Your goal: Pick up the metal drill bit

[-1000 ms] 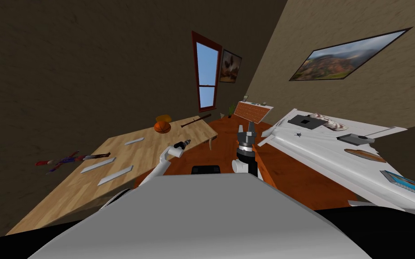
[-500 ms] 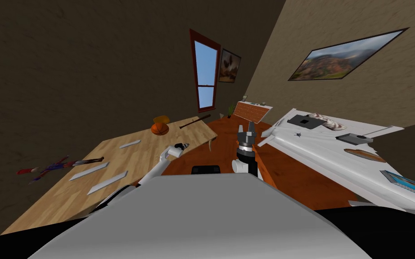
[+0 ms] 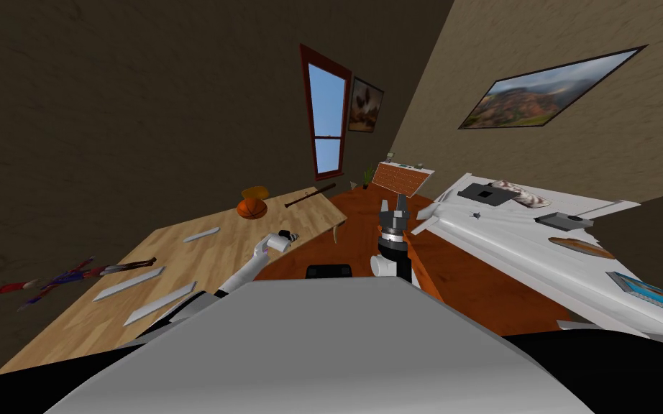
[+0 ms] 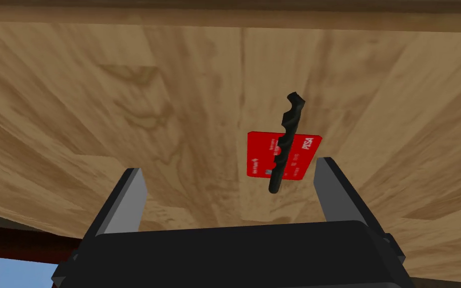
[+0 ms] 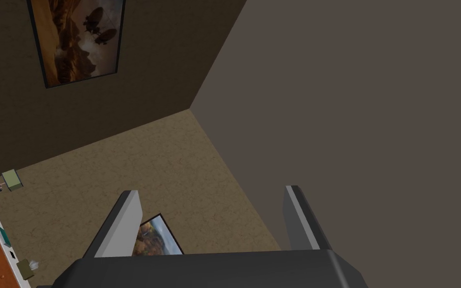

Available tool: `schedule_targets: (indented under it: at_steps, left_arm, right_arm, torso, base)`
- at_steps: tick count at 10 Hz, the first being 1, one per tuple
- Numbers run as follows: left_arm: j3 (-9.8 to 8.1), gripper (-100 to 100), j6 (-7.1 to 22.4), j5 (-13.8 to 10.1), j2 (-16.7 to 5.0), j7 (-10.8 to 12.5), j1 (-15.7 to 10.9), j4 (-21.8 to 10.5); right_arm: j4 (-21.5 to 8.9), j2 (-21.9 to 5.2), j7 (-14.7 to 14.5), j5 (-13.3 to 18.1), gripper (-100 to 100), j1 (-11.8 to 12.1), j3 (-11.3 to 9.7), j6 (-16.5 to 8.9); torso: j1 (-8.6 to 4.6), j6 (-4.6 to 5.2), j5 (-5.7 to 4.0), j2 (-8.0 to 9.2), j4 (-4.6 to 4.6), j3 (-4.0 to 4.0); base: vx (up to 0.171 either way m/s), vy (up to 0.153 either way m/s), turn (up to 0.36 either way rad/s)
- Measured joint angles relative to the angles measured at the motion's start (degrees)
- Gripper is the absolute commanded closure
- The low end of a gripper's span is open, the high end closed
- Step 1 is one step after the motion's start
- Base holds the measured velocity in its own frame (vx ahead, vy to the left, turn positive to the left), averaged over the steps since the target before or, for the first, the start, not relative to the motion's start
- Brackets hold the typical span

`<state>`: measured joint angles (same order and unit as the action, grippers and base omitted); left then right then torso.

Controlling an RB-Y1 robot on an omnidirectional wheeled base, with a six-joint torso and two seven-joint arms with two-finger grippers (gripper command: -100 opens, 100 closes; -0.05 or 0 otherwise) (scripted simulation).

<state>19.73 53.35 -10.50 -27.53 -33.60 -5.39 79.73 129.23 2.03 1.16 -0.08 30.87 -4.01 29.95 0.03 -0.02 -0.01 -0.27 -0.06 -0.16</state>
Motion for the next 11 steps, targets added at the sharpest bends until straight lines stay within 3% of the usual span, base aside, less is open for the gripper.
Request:
schedule_targets:
  at_steps: [4,5,6,9,10,11]
  left_arm:
    - [1.70,-100,3.97,-1.92,-2.51,-1.19,-1.39,-3.72]
    - [1.77,0,4.13,-1.95,-2.54,-1.25,-1.47,-3.96]
    - [1.76,-100,4.11,-1.94,-2.54,-1.24,-1.47,-3.93]
    - [1.72,-100,1.31,-0.85,-1.49,-0.70,-1.13,-7.14]
    - [1.72,100,1.06,-0.81,-1.45,-0.68,-1.14,-7.31]
    - [1.72,100,1.08,-0.82,-1.45,-0.68,-1.14,-7.29]
  right_arm:
    - [0.00,0.00,0.00,0.00,0,0.00,0.00,0.00]
    - [0.00,0.00,0.00,0.00,0,0.00,0.00,0.00]
    - [0.00,0.00,0.00,0.00,0,-0.01,0.00,0.00]
    - [0.00,0.00,0.00,0.00,0,-0.01,0.00,0.00]
    - [0.00,0.00,0.00,0.00,0,-0.01,0.00,0.00]
    - [0.00,0.00,0.00,0.00,0,-0.01,0.00,0.00]
  torso:
    - [-0.01,0.00,0.00,0.05,0.01,0.02]
    - [-0.02,0.00,0.00,0.15,0.03,0.08]
    - [-0.03,0.00,0.00,0.23,0.05,0.13]
    - [0.07,0.00,0.02,0.18,0.04,0.11]
    - [0.03,-0.01,0.01,0.23,0.05,0.13]
    - [-0.02,-0.01,0.00,0.27,0.06,0.15]
  base:
    - [0.054,0.003,-0.017]
    - [0.005,0.001,0.001]
    - [0.020,0.012,-0.063]
    - [0.024,0.023,-0.037]
    - [0.000,0.000,0.000]
    - [-0.001,0.006,0.021]
